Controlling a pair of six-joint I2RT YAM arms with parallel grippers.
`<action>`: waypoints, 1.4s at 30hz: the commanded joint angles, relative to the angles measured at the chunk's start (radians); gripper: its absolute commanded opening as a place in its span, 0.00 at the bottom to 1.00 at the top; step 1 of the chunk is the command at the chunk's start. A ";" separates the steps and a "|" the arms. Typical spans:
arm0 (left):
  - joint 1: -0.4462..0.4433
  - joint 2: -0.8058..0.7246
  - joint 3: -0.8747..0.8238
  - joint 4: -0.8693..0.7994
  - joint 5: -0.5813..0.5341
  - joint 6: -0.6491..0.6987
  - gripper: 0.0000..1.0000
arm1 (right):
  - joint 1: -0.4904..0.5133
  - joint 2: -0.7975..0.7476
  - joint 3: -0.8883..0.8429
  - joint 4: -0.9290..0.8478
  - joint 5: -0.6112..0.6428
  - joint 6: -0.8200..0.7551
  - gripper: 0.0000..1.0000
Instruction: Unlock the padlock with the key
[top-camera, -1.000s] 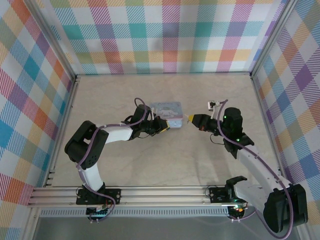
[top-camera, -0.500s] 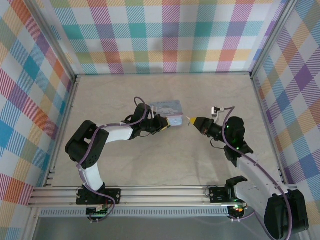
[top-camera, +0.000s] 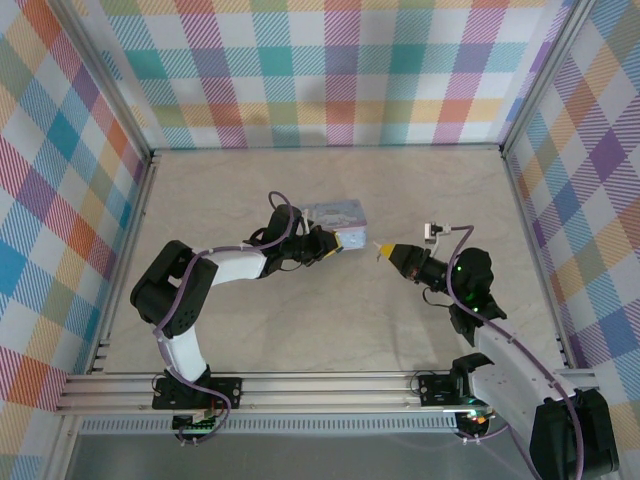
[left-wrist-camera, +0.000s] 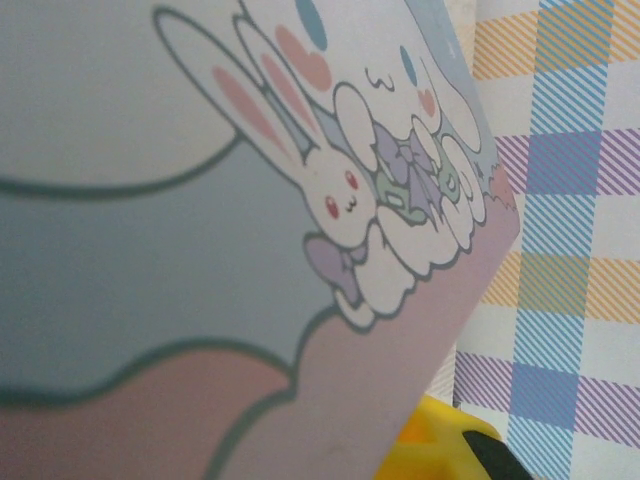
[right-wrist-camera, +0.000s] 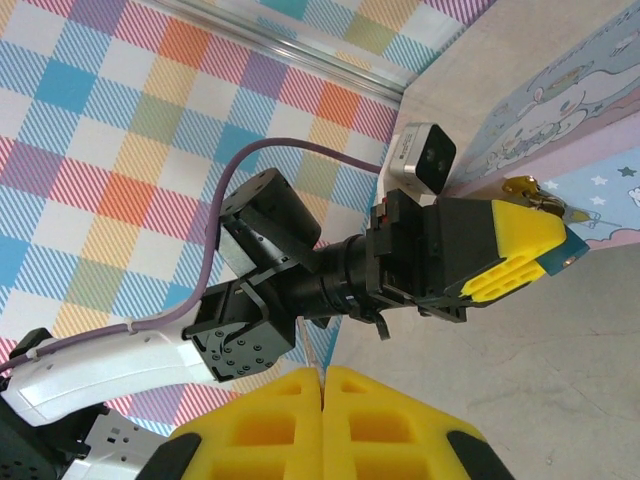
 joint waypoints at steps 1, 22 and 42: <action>0.009 0.009 0.032 0.042 0.029 -0.012 0.11 | -0.001 -0.009 0.020 0.045 -0.012 -0.024 0.01; 0.009 0.007 0.026 0.068 0.040 -0.023 0.11 | -0.011 0.184 0.166 -0.039 0.085 0.070 0.01; 0.009 0.011 0.038 0.081 0.057 -0.036 0.11 | 0.087 0.437 -0.079 0.383 0.154 0.187 0.01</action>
